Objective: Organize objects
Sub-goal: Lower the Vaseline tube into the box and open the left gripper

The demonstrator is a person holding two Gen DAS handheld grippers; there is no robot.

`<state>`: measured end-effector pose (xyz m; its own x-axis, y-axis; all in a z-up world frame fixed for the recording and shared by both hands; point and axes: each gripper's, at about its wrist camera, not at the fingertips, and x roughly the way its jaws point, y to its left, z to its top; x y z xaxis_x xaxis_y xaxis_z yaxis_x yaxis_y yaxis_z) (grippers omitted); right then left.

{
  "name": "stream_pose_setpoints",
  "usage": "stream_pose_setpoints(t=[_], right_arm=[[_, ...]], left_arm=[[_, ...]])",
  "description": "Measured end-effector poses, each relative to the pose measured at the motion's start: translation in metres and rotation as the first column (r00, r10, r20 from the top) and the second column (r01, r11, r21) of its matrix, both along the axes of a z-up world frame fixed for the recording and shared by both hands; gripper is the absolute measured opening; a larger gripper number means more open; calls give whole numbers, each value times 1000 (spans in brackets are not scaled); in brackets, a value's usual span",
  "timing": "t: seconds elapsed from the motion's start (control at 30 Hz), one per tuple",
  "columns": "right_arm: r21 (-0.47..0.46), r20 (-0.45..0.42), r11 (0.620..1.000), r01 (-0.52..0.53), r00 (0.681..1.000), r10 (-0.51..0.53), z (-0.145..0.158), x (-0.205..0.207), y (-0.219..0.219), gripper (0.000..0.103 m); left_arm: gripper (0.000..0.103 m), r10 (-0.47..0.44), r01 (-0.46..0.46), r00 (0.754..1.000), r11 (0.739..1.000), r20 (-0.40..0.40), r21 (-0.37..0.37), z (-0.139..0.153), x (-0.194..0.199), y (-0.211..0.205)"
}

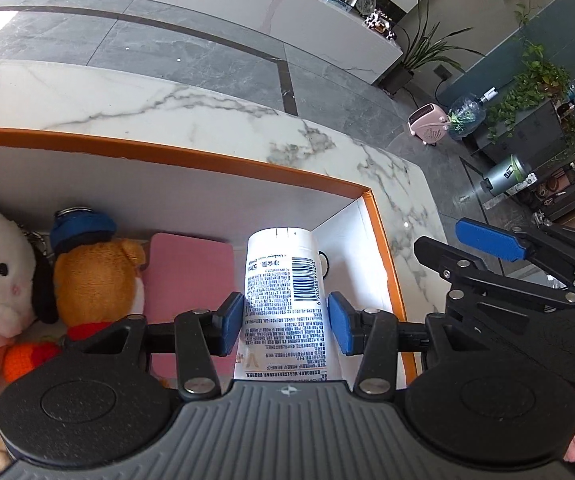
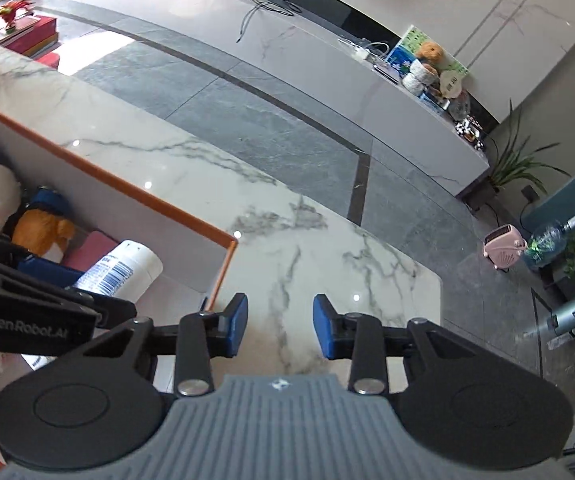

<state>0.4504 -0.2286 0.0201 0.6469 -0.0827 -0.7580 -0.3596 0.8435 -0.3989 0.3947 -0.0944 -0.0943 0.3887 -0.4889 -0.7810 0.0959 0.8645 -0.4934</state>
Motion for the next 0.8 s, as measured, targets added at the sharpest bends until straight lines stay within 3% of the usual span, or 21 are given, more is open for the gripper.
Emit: stream_pose_setpoints(t=[0.2, 0.27, 0.33, 0.5, 0.6, 0.8], right_arm=[[18, -34, 1000, 10, 999, -9, -26, -5, -9, 35], [33, -36, 999, 15, 999, -14, -30, -4, -11, 35], [44, -39, 999, 19, 999, -18, -32, -4, -13, 35], [48, -29, 999, 12, 1000, -11, -35, -7, -13, 35], [57, -27, 998, 10, 1000, -8, -33, -10, -15, 35], [95, 1, 995, -3, 1000, 3, -20, -23, -14, 30]], left_arm=[[54, 17, -15, 1000, 997, -25, 72, -18, 12, -17], [54, 30, -28, 999, 997, -18, 78, -20, 14, -20], [44, 31, -30, 999, 997, -20, 71, -23, 17, -22], [43, 27, -23, 998, 997, -48, 73, -28, 19, -23], [43, -10, 13, 999, 998, -47, 63, -23, 13, -19], [42, -168, 173, 985, 975, -52, 136, -3, -16, -14]])
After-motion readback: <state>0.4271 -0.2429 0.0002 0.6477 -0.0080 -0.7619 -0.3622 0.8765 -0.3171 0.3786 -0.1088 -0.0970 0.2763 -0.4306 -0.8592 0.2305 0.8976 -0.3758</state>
